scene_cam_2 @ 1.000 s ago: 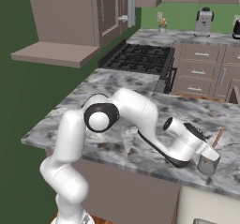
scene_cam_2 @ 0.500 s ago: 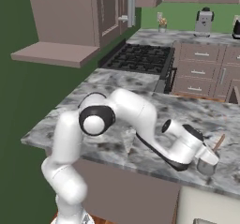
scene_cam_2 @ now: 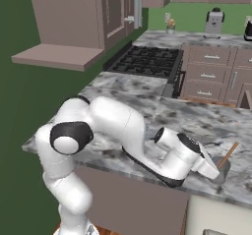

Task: Take a straw from the drawer in front and place it inside the glass cup on the dining counter.

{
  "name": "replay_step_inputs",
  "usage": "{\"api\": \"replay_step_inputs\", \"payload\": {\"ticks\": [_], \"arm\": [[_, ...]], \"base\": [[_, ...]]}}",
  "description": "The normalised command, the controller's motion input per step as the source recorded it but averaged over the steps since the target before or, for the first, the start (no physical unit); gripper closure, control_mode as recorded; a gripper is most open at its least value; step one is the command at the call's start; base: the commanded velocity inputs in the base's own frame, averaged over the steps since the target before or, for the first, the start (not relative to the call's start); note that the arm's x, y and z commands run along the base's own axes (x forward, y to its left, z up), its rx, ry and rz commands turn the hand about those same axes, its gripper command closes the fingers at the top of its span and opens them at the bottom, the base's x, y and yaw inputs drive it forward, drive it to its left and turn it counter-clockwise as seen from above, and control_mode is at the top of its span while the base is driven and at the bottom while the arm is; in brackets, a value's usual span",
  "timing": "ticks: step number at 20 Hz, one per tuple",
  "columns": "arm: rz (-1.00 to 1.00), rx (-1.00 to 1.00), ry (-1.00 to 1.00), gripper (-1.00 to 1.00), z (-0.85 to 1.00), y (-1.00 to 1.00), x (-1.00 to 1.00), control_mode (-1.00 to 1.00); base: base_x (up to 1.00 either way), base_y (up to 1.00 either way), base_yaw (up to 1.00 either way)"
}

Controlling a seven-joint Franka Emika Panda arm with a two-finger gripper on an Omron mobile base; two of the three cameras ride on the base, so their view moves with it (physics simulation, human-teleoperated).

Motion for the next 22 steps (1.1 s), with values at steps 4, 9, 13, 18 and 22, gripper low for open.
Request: {"api": "replay_step_inputs", "payload": {"ticks": [4, 9, 13, 18, 22], "arm": [[-0.03, 0.0, 0.0, -1.0, 0.88, 0.74, -0.09, -1.0], [-0.04, 0.08, 0.14, -1.0, 0.99, 0.73, -0.08, -1.0], [-0.02, 0.16, 0.19, -1.0, 1.0, 0.51, 0.0, -1.0], [-0.02, 0.15, 0.19, -1.0, 1.0, 0.4, 0.0, -1.0], [0.0, 0.16, 0.17, -1.0, 1.0, 0.39, -0.03, -1.0]], "base": [[0.0, 0.0, 0.0], [0.0, 0.0, 0.0], [0.0, 0.0, 0.0], [0.0, 0.0, 0.0], [0.0, 0.0, 0.0]]}}
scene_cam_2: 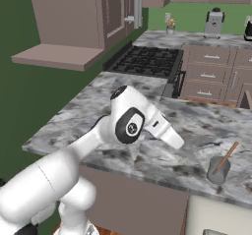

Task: Take a straw from the drawer in front and place it inside the glass cup on the dining counter.

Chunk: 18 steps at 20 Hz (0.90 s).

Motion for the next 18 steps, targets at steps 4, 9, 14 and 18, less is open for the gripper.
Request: {"api": "replay_step_inputs", "payload": {"ticks": [4, 9, 14, 18], "arm": [[0.0, 0.06, 0.07, -1.0, 0.64, 0.72, -0.13, -1.0], [0.1, 0.0, 0.01, -1.0, 0.32, 0.85, -0.02, -1.0], [0.03, 0.02, 0.0, -1.0, -0.01, 0.31, 0.0, -1.0], [0.0, 0.0, 0.0, -1.0, 0.0, 0.02, 0.0, -1.0]], "base": [[0.0, 0.0, 0.0], [0.0, 0.0, 0.0], [0.0, 0.0, 0.0], [0.0, 0.0, 0.0]]}}
